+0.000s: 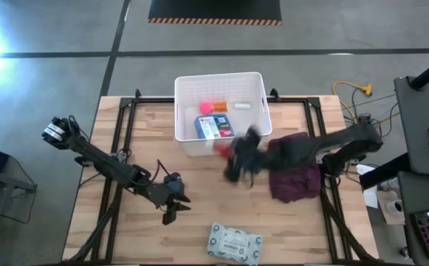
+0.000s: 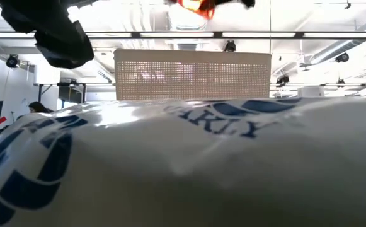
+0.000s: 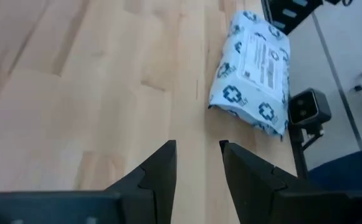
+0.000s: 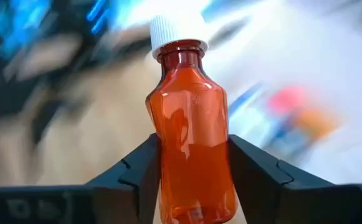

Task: Pick & place medical supplies in basket/bin
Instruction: Put the red pill bottle into the white bin, then put the light blue mailer bag into the white bin

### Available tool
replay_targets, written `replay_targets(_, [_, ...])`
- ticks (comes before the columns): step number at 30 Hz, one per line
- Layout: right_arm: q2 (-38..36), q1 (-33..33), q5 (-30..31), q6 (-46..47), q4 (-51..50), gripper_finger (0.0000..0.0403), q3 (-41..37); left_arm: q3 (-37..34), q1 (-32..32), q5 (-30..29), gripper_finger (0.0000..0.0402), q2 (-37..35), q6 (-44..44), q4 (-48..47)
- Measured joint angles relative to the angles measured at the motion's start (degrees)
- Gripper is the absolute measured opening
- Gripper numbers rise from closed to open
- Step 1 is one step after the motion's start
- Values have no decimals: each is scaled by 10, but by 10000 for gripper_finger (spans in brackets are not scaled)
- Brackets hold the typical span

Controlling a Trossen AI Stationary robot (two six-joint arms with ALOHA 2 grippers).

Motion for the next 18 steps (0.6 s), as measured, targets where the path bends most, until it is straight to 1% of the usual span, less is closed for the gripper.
replay_targets(1, [-15, -17, 33, -13, 0, 163, 9, 0, 0, -7, 114, -4, 0, -1])
replay_targets(2, [-27, -39, 49, -26, -1, 168, 18, 0, 0, -11, 114, -8, 0, -1])
replay_targets(3, [-37, -65, 48, -37, 0, 171, 25, 0, 0, -16, 114, -13, 0, 0])
replay_targets(4, [-41, -96, 31, -44, -1, 174, 30, 0, 0, -24, 114, -16, 0, -1])
replay_targets(7, [-39, -192, -59, -58, -7, 179, 39, 0, 0, -41, 114, -27, -5, 0])
replay_targets(10, [-20, -261, -126, -88, -8, 194, 39, 0, 1, -51, 114, -36, -41, 3])
replay_targets(13, [-3, -295, -169, -99, -7, 222, 38, 0, 0, -53, 114, -38, -71, 8])
replay_targets(18, [10, -304, -189, -122, -5, 289, 38, 0, 0, -55, 114, -38, -111, 8])
